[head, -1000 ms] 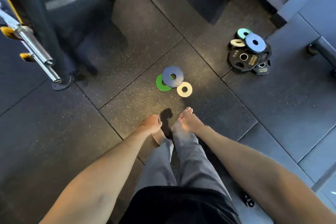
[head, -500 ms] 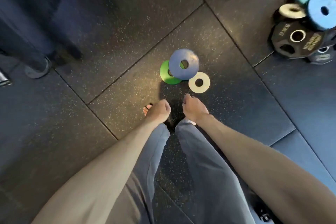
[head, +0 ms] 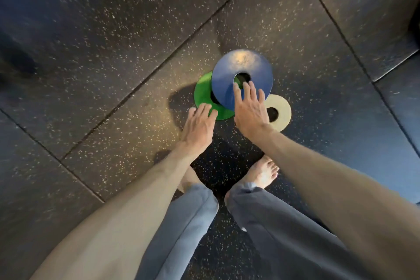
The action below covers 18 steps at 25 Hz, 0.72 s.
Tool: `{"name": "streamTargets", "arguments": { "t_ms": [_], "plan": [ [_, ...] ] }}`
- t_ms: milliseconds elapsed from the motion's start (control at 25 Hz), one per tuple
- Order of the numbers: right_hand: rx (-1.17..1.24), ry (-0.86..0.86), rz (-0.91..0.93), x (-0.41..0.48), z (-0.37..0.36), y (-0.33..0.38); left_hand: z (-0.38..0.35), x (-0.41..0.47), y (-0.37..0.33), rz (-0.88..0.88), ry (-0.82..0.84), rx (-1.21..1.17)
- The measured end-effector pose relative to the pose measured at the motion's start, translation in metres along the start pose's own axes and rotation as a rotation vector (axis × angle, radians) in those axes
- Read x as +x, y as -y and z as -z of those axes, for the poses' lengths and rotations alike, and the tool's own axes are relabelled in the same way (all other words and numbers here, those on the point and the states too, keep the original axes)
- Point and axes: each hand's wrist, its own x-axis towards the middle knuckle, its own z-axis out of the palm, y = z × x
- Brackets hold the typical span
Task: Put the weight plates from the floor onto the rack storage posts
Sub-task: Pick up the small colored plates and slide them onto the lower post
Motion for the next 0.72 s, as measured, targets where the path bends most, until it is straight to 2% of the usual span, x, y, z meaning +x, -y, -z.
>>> {"name": "streamTargets", "arguments": {
  "t_ms": [80, 240, 440, 560, 720],
  "plan": [
    [-0.082, -0.009, 0.032, 0.017, -0.011, -0.009, -0.015, 0.014, 0.011, -0.094, -0.018, 0.014],
    [-0.144, -0.149, 0.140, 0.023, -0.008, -0.025, -0.024, 0.029, 0.025, -0.236, -0.005, 0.089],
    [-0.114, -0.229, 0.281, 0.031, 0.008, -0.057, -0.021, 0.048, 0.028, -0.288, -0.016, 0.150],
    [-0.012, -0.266, 0.217, 0.029, 0.005, -0.069, -0.024, 0.054, 0.022, -0.256, -0.023, 0.229],
    [0.226, -0.198, 0.059, 0.014, -0.002, -0.079, -0.028, 0.050, 0.013, -0.269, -0.045, 0.288]
  ]
}}
